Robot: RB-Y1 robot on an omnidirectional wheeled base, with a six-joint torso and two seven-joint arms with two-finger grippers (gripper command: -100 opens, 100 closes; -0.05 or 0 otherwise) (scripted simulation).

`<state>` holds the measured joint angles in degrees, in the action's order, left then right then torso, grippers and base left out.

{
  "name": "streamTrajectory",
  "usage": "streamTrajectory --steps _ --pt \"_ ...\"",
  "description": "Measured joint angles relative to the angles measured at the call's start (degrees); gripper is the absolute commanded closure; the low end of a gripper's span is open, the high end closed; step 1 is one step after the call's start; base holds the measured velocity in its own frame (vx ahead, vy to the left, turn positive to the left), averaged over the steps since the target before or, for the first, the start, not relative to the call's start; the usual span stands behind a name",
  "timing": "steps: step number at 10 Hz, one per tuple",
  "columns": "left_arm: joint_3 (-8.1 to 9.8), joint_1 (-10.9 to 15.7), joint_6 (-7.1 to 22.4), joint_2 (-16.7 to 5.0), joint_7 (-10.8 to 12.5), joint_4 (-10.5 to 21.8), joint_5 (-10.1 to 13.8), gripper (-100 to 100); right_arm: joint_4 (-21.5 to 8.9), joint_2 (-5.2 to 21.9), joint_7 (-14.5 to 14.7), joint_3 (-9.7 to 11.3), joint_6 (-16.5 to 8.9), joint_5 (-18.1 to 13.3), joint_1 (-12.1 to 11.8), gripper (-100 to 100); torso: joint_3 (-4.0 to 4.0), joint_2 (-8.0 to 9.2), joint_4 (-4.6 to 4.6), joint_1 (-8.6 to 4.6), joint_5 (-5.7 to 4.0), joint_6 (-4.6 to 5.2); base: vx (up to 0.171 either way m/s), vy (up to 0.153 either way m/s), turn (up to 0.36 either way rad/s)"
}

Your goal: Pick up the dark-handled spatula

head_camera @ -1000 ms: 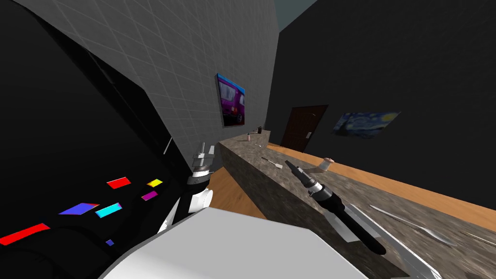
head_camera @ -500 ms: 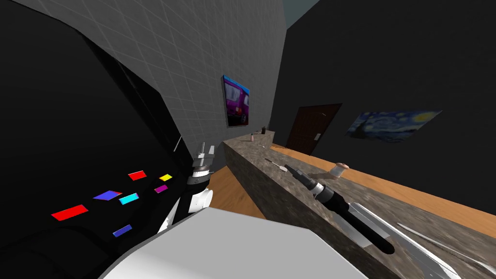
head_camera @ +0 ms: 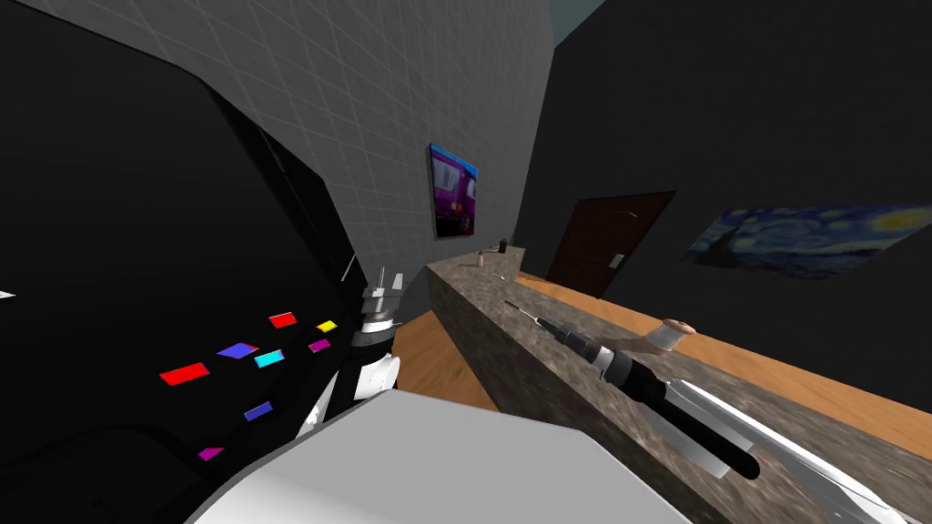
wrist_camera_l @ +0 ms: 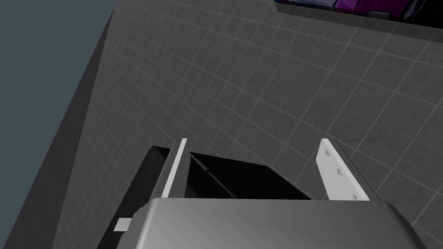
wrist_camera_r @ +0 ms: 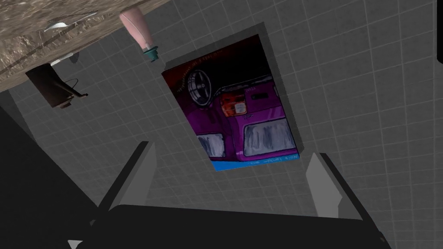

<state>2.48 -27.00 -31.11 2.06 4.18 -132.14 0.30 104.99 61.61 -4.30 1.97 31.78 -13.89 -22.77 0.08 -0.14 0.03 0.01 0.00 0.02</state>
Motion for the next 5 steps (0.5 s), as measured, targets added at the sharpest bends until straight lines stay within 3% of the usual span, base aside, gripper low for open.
streamTrajectory --steps 5 --pt "0.0 0.0 0.0 0.0 0.0 0.0 0.0 0 -3.7 7.5 -1.2 2.1 -1.1 -1.5 -0.4 -100 0.01 -0.02 0.0 0.0 0.0 0.02 0.033 0.001 0.181"
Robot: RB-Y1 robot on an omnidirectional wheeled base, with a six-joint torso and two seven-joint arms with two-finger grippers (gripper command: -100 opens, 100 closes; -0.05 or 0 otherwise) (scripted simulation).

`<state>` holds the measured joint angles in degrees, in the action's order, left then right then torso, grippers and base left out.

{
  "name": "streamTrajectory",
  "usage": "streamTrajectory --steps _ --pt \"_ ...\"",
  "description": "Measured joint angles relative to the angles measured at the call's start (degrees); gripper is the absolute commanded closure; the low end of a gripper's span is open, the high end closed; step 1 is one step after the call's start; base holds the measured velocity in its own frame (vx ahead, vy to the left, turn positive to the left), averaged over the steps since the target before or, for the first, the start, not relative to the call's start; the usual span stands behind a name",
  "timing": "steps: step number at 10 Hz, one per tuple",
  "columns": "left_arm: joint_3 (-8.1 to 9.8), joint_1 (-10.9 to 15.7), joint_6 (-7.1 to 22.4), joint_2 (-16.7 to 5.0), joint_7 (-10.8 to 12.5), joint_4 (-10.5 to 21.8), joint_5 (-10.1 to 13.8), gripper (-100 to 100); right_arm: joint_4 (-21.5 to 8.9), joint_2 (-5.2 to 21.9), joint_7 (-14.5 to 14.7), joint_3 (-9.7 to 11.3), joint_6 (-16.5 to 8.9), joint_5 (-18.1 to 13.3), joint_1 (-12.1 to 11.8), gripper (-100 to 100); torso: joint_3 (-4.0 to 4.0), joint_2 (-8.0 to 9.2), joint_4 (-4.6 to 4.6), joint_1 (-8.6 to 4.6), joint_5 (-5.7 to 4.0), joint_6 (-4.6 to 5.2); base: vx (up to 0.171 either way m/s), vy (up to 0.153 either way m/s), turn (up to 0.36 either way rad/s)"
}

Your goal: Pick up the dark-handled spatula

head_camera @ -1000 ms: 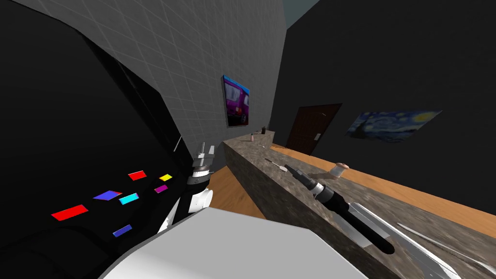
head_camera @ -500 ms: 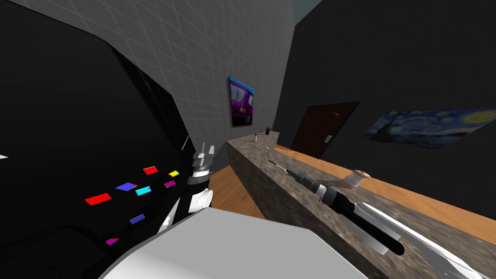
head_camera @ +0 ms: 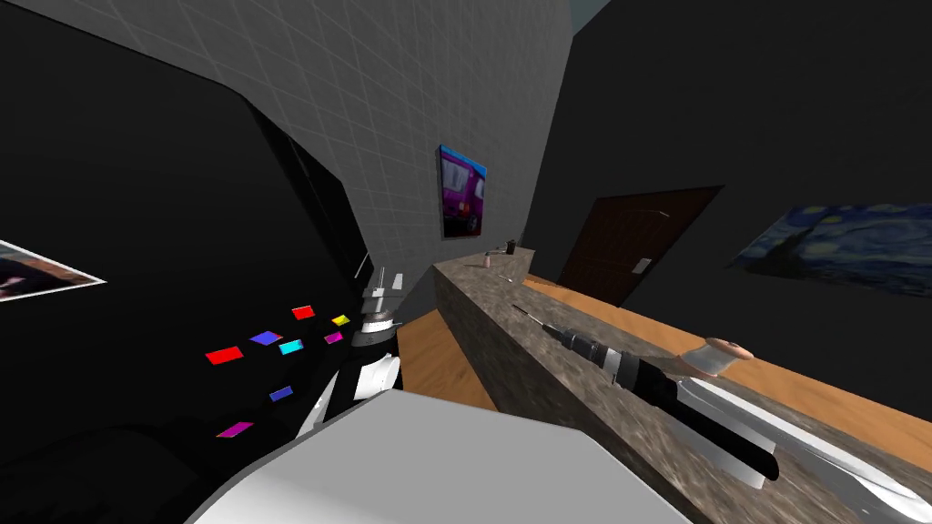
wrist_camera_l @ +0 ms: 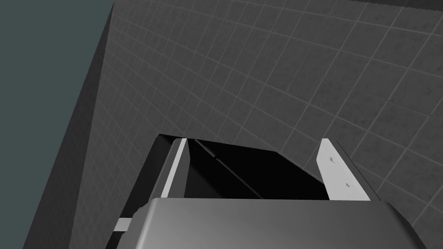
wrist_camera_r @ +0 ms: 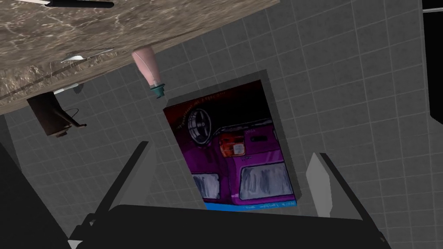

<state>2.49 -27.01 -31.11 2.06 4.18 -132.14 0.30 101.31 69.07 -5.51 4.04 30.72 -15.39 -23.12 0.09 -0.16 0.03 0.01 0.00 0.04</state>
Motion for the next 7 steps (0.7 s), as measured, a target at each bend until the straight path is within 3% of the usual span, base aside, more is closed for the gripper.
streamTrajectory --steps 1,4,7 --pt "0.0 0.0 0.0 0.0 0.0 0.0 0.0 0 0.0 1.9 -0.1 -0.1 -0.4 -0.4 -1.7 -100 0.01 -0.02 0.0 -0.01 0.0 -0.04 0.043 -0.01 0.127" --pt "0.0 0.0 0.0 0.0 0.0 0.0 0.0 0 -3.6 6.4 -0.7 2.3 -0.6 -1.6 -1.3 -100 0.03 -0.04 0.01 0.0 0.0 0.0 0.047 -0.004 0.201" --pt "0.0 0.0 0.0 0.0 0.0 0.0 0.0 0 -5.9 10.5 -0.5 4.1 -1.2 -2.9 -3.3 -100 0.05 -0.08 0.02 0.01 0.0 -0.05 0.047 -0.007 0.169"
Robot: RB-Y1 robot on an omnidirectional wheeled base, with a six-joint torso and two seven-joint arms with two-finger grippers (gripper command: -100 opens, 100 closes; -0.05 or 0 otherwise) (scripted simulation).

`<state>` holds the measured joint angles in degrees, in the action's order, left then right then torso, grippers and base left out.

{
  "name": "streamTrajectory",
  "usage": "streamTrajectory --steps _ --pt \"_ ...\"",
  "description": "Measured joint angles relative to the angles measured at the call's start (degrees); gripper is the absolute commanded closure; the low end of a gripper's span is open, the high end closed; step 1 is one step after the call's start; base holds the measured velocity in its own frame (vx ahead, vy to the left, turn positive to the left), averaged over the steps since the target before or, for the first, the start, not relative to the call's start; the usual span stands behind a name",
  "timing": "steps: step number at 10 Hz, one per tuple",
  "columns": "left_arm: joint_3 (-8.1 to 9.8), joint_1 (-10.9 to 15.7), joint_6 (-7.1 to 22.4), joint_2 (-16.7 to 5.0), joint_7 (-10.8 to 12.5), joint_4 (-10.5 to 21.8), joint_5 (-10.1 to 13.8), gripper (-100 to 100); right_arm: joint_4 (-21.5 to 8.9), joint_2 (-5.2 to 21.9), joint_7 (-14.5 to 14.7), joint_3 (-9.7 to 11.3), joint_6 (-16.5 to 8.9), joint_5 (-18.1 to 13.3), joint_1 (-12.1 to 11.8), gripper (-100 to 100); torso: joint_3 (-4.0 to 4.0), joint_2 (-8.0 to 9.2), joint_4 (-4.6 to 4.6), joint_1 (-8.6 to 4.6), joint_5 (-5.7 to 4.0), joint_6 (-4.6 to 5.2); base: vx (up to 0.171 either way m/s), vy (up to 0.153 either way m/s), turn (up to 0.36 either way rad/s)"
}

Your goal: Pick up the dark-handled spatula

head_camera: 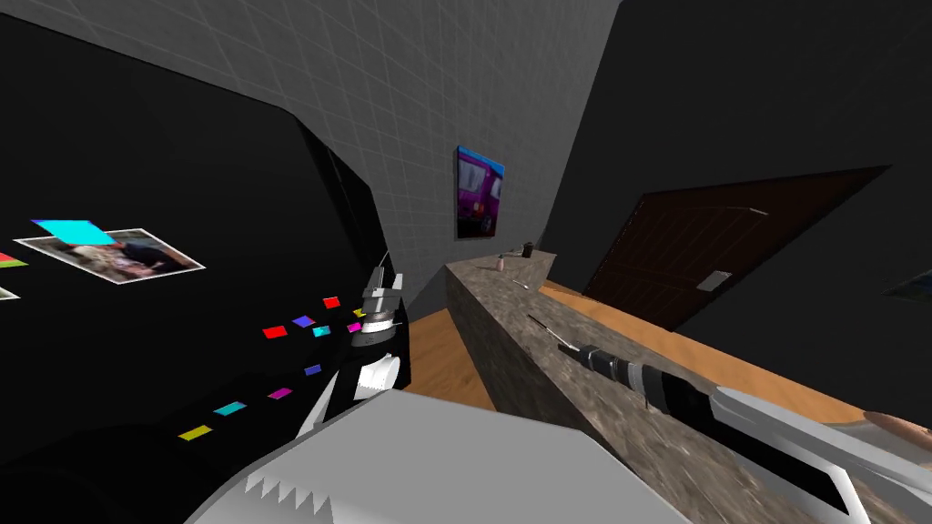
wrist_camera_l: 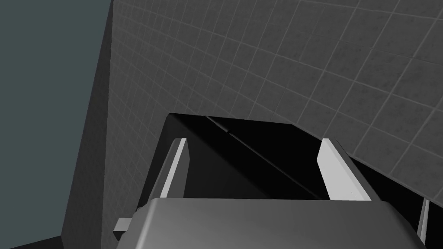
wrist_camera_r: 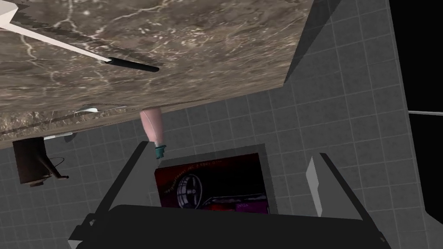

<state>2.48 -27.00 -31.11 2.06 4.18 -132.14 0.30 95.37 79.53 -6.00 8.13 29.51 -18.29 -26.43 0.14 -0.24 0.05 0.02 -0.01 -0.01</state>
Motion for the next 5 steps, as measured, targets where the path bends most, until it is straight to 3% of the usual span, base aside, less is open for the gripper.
streamTrajectory --steps 2,3,5 --pt "0.0 0.0 0.0 0.0 0.0 0.0 0.0 0 -0.8 3.3 -0.4 0.7 -0.7 -0.5 -1.6 -100 0.0 0.0 0.0 0.01 0.01 0.02 0.073 -0.012 0.302" --pt "0.0 0.0 0.0 0.0 0.0 0.0 0.0 0 -2.5 4.9 -0.8 3.2 -1.3 -1.6 -0.9 -100 0.08 -0.14 0.03 -0.03 -0.01 -0.02 0.067 -0.021 0.143" --pt "0.0 0.0 0.0 0.0 0.0 0.0 0.0 0 -3.8 7.7 -0.7 4.2 -1.6 -2.1 -2.9 -100 0.02 -0.03 0.01 0.02 0.0 0.03 0.046 -0.005 0.151"
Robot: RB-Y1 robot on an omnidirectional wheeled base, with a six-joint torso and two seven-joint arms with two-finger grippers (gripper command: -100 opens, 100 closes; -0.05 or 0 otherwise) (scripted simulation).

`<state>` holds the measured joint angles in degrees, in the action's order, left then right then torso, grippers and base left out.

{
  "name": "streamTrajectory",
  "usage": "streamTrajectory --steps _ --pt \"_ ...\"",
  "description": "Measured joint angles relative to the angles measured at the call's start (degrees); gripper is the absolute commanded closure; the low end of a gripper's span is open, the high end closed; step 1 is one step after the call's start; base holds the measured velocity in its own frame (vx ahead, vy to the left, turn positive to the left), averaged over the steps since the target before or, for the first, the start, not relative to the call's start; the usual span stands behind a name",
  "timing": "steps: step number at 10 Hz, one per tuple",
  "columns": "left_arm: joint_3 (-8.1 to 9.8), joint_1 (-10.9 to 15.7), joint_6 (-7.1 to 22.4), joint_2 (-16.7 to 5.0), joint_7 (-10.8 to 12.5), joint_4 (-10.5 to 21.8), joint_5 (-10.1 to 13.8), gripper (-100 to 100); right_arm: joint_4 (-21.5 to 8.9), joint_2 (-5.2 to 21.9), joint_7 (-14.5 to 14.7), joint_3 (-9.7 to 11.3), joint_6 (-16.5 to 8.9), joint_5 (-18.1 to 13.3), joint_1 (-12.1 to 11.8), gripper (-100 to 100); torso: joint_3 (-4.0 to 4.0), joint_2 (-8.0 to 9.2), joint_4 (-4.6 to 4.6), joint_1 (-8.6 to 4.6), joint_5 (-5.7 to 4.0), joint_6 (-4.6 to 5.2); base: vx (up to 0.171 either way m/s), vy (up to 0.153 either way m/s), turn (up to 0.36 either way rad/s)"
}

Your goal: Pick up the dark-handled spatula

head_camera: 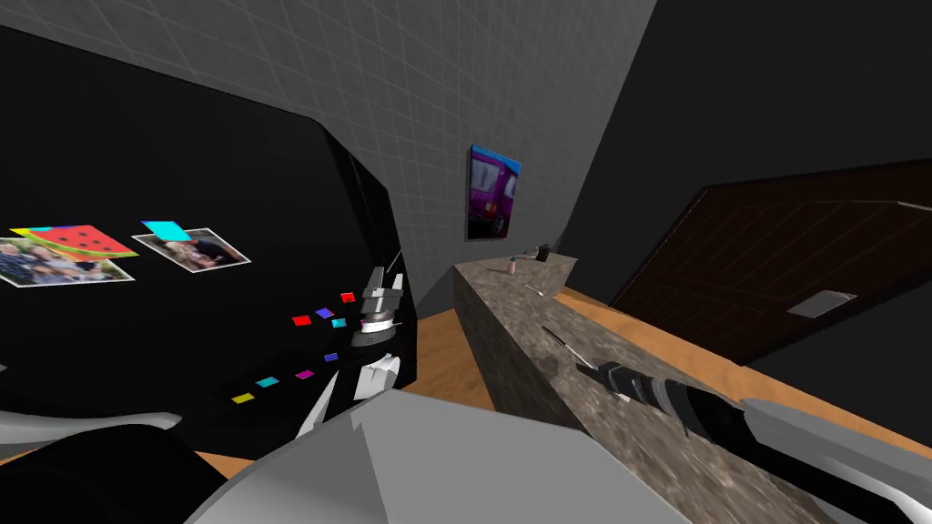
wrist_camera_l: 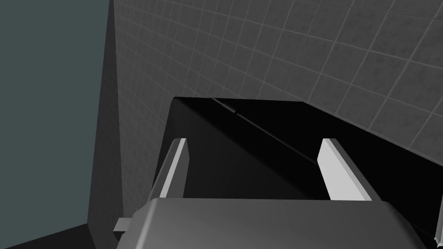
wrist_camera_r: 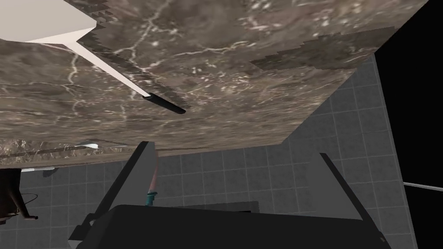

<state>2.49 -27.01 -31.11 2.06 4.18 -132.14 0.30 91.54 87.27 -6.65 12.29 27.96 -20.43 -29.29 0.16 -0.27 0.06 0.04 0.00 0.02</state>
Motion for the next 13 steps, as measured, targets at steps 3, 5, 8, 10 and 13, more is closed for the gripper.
streamTrajectory --steps 3,5,8,10,13 --pt "0.0 0.0 0.0 0.0 0.0 0.0 0.0 0 -2.0 4.0 -0.3 2.9 -0.6 -1.3 -1.8 -100 0.03 -0.04 0.01 -0.04 -0.01 0.0 0.073 -0.023 0.3" --pt "0.01 0.0 0.0 0.0 0.0 0.0 0.0 0 -3.6 6.5 -0.5 5.0 -1.1 -2.3 -3.0 -100 0.03 -0.04 0.01 -0.02 -0.01 0.06 0.052 -0.019 0.125" --pt "0.01 0.0 0.0 0.0 0.0 0.0 0.0 0 -5.6 9.5 -0.7 7.2 -0.6 -3.1 -5.1 -100 -0.04 0.07 -0.02 -0.01 -0.01 0.09 0.042 -0.022 0.171" --pt "0.0 0.0 0.0 0.0 0.0 0.0 0.0 0 -6.4 11.0 -0.9 9.2 -1.0 -4.1 -6.1 -100 -0.03 0.04 -0.01 0.02 0.0 0.04 0.054 -0.017 0.195" --pt "0.01 0.0 0.0 0.0 0.0 0.0 0.0 0 -6.5 12.9 -1.0 11.5 -1.8 -4.8 -8.8 -100 -0.04 0.07 -0.02 0.05 0.01 0.07 0.034 -0.013 0.099"
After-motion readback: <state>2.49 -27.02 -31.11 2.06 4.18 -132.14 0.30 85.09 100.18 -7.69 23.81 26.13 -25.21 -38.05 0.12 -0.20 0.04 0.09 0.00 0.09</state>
